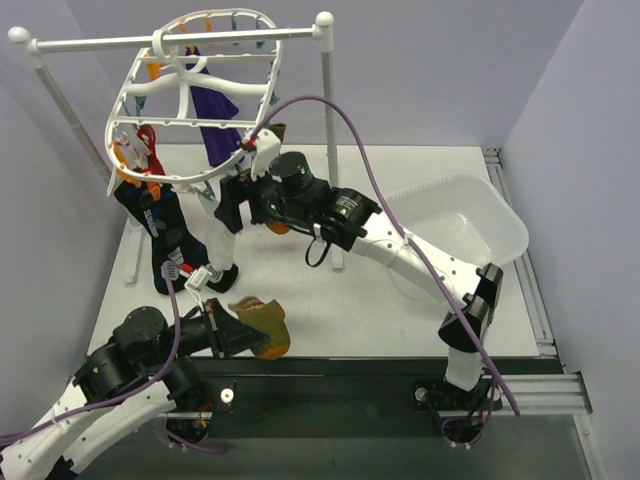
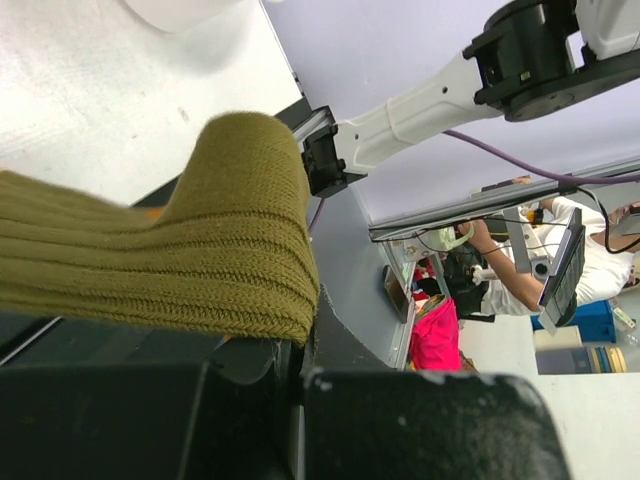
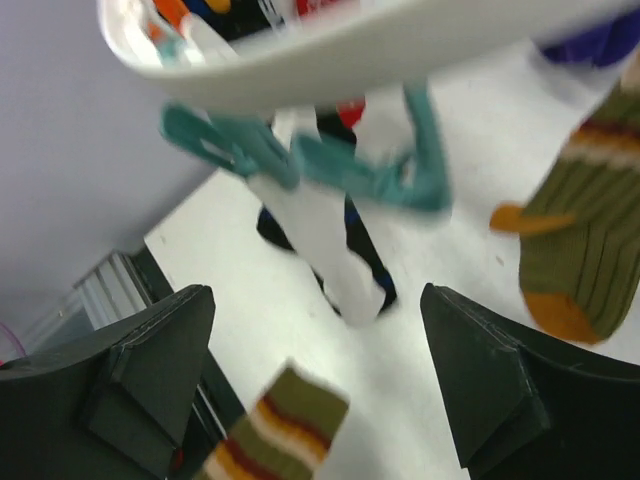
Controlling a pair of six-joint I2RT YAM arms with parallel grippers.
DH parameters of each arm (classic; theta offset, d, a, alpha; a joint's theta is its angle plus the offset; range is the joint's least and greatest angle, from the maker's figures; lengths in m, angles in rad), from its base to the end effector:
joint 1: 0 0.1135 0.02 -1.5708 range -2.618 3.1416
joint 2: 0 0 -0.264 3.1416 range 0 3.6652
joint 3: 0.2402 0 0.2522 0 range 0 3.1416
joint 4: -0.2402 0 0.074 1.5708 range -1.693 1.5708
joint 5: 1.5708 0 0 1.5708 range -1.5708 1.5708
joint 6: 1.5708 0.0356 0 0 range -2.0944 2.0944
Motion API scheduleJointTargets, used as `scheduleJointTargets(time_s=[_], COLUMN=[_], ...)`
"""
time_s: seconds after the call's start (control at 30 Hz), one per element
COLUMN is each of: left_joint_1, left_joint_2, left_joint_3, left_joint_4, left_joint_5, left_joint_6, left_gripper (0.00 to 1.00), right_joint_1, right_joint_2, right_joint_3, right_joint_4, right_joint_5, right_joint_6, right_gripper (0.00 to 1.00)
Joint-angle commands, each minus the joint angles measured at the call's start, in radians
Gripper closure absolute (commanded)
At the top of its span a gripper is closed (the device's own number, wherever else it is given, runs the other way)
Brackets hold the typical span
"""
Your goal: Remove the socks clipped to the hanger
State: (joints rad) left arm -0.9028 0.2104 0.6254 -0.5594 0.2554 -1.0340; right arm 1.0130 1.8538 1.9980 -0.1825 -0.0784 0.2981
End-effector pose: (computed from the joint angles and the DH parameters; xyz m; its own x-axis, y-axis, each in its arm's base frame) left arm 0.0357 -0.0598 0.3067 -0.8314 -0.2886 -0.4748 0.3911 0.3032 -0.8690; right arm 0.2289 0.3722 0.4574 -0.2800 0.1044 -0.9543 -0.8422 0.4505 0.2964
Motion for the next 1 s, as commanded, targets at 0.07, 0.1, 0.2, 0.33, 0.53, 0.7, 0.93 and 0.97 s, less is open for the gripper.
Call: scheduleJointTargets(time_s=[0.07, 0.1, 0.2, 0.33, 0.53, 0.7, 0.93, 0.97], left_joint_1=[-0.005, -0.004, -0.004, -0.005, -0.002, -0.004, -0.004, -0.004], left_joint_2=[0.133, 0.145, 0.173, 0.214, 0.264, 0.307, 0.331, 0.328], left_joint_3=[0.131, 0.138, 0.169, 0.191, 0.178, 0.188, 0.204, 0.2], left_joint_4=[0.093, 0.081, 0.078, 0.093, 0.222, 0.272, 0.253, 0.25], left_joint_5=[0.015, 0.012, -0.002, 0.018, 0.145, 0.202, 0.228, 0.226], left_joint_6=[0.098, 0.109, 0.146, 0.192, 0.224, 0.244, 0.265, 0.264], left_gripper=[1.0, 1.0, 1.0, 1.0, 1.0, 1.0, 1.0, 1.0], right_joint_1=[-0.005, -0.004, -0.005, -0.017, -0.01, 0.035, 0.079, 0.082], right_joint_2=[-0.252, -0.284, -0.425, -0.623, -0.78, -0.782, -0.783, -0.785], right_joint_3=[-0.232, -0.269, -0.448, -0.666, -0.878, -0.924, -0.964, -0.975], right_joint_4=[-0.052, -0.057, -0.075, -0.089, -0.009, 0.15, 0.25, 0.29], right_joint_5=[0.005, 0.005, -0.004, -0.122, -0.404, -0.495, -0.512, -0.523], right_joint_6=[0.038, 0.041, 0.044, 0.049, 0.074, 0.147, 0.185, 0.203], right_gripper=[0.09, 0.09, 0.08, 0.08, 0.13, 0.25, 0.35, 0.35])
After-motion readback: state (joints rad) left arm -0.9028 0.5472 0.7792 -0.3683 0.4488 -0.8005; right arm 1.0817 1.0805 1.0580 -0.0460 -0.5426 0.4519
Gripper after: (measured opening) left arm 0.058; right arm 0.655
